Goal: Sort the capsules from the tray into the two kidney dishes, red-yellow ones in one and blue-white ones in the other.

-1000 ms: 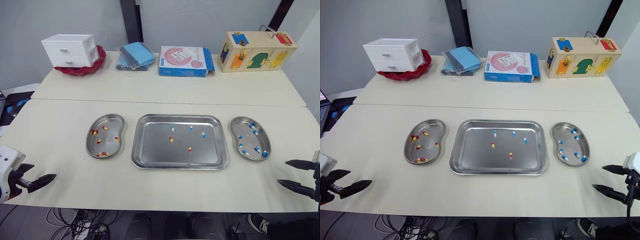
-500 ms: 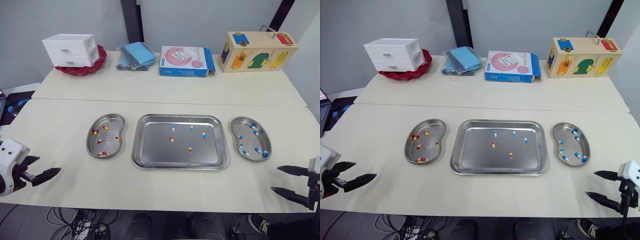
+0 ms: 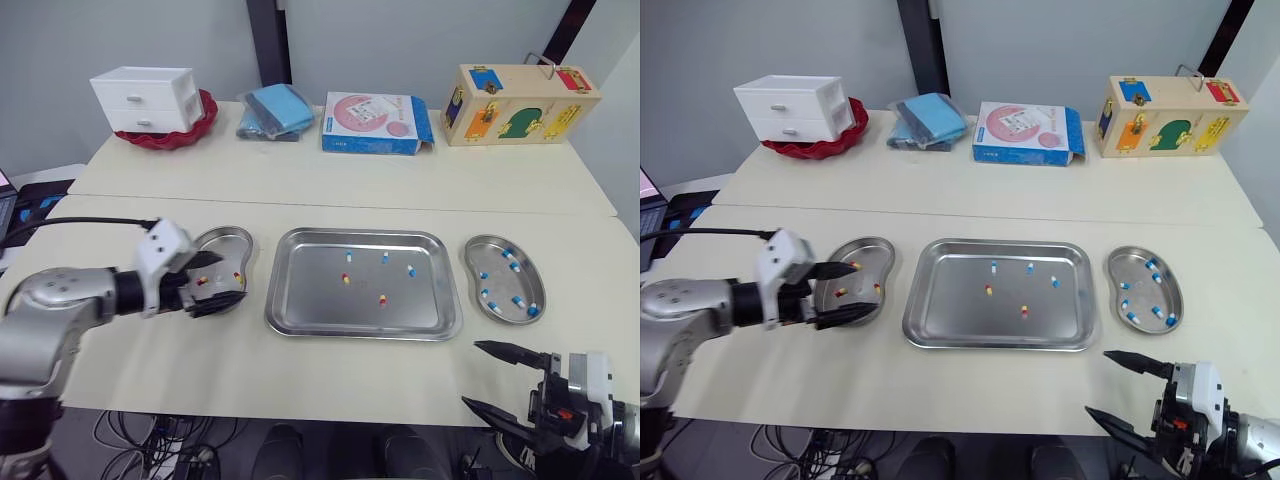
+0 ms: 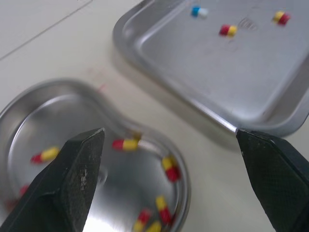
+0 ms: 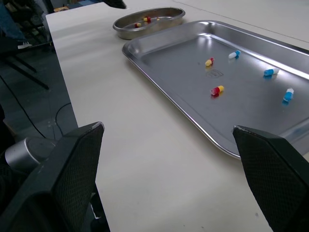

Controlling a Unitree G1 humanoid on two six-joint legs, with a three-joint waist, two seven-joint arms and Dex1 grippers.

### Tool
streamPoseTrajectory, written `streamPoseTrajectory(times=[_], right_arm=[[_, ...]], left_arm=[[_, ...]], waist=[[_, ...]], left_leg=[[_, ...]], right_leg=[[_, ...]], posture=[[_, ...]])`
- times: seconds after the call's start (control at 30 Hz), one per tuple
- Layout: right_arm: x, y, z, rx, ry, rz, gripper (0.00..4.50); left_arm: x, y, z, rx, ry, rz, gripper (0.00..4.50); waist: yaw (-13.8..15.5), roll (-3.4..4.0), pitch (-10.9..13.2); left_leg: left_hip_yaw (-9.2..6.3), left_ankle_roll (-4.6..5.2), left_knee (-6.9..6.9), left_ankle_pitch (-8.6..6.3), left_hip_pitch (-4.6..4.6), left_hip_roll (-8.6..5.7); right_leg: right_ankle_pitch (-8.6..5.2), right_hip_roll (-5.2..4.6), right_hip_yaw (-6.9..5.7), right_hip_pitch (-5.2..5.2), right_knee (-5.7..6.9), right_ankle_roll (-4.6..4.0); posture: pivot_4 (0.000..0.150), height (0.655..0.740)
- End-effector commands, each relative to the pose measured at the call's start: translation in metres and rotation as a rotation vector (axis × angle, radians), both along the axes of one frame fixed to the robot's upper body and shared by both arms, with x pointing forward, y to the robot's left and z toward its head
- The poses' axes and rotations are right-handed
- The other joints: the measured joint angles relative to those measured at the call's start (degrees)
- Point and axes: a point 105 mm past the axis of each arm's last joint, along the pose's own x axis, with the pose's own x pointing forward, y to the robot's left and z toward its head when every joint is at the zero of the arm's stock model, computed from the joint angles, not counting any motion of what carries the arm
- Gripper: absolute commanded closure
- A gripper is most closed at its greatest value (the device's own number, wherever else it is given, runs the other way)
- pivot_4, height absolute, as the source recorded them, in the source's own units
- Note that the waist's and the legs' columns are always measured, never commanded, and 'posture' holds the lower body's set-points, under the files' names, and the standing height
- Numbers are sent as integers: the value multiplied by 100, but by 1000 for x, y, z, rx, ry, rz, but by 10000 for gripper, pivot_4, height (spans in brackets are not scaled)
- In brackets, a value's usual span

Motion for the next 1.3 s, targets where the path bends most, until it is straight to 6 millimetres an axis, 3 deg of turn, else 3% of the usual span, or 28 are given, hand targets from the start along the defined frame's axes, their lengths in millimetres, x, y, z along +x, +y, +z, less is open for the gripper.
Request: streamPoseTrajectory(times=[0.03,0.13,0.4,1.0,1.1,1.3], right_arm=[[3,6,6,24,-79,-21,0],[7,11,1,50,-113,-70,0],[2,16,-4,57,-110,-133,0],[-5,19,-5,55,-126,-205,0],[-5,18,-5,53,-129,-211,0],[-5,18,-5,51,-132,-218,0]], left_arm=[[7,-28,1,1,-23,-123,265],[21,-76,-8,-8,-38,-271,265],[52,-125,-21,-26,-57,-354,265],[66,-133,-50,30,-9,-359,265],[67,-133,-54,42,-1,-361,6107],[66,-136,-57,44,15,-367,25453]], waist=[[0,1,0],[5,1,-4],[-19,4,-5],[-5,6,-6],[-5,6,-6],[-5,6,-6]], left_leg=[[1,0,0,0,0,0],[0,0,4,0,2,-1],[-3,1,12,0,-1,-3],[-5,1,18,1,-1,-5],[-5,1,18,1,-1,-5],[-5,1,18,1,0,-5]], right_leg=[[0,0,1,0,0,0],[0,1,0,4,2,-1],[0,5,2,-2,15,-1],[0,4,1,1,22,0],[0,4,1,1,23,0],[0,4,1,1,23,0]], posture=[[1500,7400],[1500,7400],[1500,7400],[1500,7400],[1500,7400],[1500,7400]])
